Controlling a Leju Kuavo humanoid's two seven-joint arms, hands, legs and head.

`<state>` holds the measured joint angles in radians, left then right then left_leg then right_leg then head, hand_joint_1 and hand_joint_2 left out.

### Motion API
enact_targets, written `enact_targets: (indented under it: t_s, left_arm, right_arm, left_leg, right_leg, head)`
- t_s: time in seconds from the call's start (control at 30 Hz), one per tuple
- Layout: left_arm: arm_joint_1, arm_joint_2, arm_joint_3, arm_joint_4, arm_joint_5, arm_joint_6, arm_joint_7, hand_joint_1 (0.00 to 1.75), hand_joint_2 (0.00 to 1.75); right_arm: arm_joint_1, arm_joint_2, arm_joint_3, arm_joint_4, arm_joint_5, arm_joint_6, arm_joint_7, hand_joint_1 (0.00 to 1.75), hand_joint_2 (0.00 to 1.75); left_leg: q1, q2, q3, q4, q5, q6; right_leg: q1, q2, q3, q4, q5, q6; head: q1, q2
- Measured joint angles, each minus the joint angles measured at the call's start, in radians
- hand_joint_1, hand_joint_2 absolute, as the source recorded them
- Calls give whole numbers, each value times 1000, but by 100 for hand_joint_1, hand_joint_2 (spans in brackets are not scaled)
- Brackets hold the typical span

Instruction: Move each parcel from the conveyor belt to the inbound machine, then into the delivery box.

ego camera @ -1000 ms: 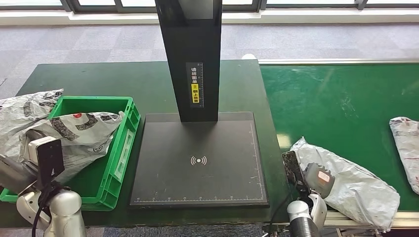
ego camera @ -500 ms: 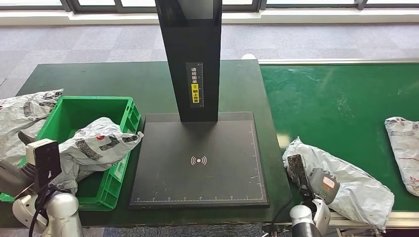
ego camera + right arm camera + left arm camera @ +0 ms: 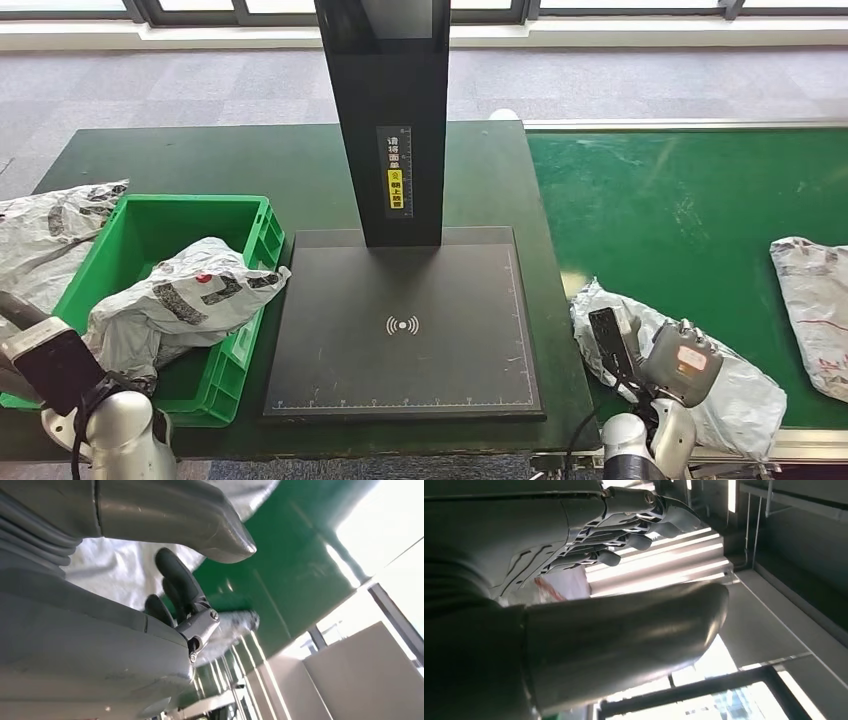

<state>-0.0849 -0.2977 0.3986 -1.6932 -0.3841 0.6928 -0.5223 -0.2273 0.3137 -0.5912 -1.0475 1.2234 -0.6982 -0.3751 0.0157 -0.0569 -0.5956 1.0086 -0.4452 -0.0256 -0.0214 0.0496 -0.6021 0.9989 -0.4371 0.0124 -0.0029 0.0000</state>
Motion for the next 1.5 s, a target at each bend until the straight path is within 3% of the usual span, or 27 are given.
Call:
enact_targets:
  t_s: [0.17,0.3,0.4,0.53,0.67,0.77,1.0,1.27,1.4,1.5]
  left_arm:
    - [4,7,-173,23,184,-130,-114,0,175]
    - [-4,8,-256,31,256,-253,-144,0,175]
    - [-12,9,-312,31,285,-328,-150,0,175]
    - [-19,10,-357,28,291,-347,-151,0,175]
    - [-16,10,-365,15,284,-349,-152,0,175]
    - [-3,11,-366,-1,276,-349,-151,0,175]
    - [8,11,-367,-20,272,-338,-150,0,175]
    - [15,12,-376,-25,257,-314,-147,0,175]
    - [15,12,-376,-26,257,-314,-146,0,175]
    - [15,12,-376,-27,257,-314,-146,0,175]
  right_arm:
    - [-9,11,-2,-93,8,-1,-70,0,0]
    - [-38,15,-6,-112,71,-1,-85,0,0]
    - [-90,18,-23,-103,171,0,-52,0,0]
    - [-182,-3,-27,-4,308,1,126,0,0]
    - [-278,-72,20,249,342,61,438,0,0]
    - [-316,-117,47,403,339,103,518,0,0]
    - [-331,-170,57,569,302,171,539,0,0]
    - [-289,-200,55,602,215,168,431,0,0]
    - [-272,-202,49,602,145,165,333,0,175]
    - [-261,-202,45,602,124,163,311,0,175]
  left_leg:
    - [0,1,0,0,0,0]
    - [-1,2,0,0,0,0]
    - [0,2,0,0,1,0]
    - [0,2,0,0,1,0]
    - [0,-1,0,0,2,1]
    - [0,-2,0,0,2,1]
    - [0,-2,-1,0,2,1]
    - [-1,-1,-1,0,2,1]
    - [-1,-2,-1,0,2,1]
    - [-1,-2,-1,0,2,1]
  right_leg:
    - [-1,1,0,0,1,1]
    - [-1,1,0,0,1,1]
    - [-1,2,0,0,1,1]
    - [0,2,1,1,1,1]
    - [-1,0,2,0,2,1]
    - [-1,-1,1,0,2,1]
    - [-1,-2,1,0,1,1]
    - [-1,-2,1,0,1,1]
    - [-1,-2,1,0,1,1]
    - [-1,-2,1,0,1,1]
  head:
    - [0,0]
    - [0,0]
    - [0,0]
    - [0,0]
    - [0,0]
    - [0,0]
    - [0,0]
    - [0,0]
    - [0,0]
    - [0,0]
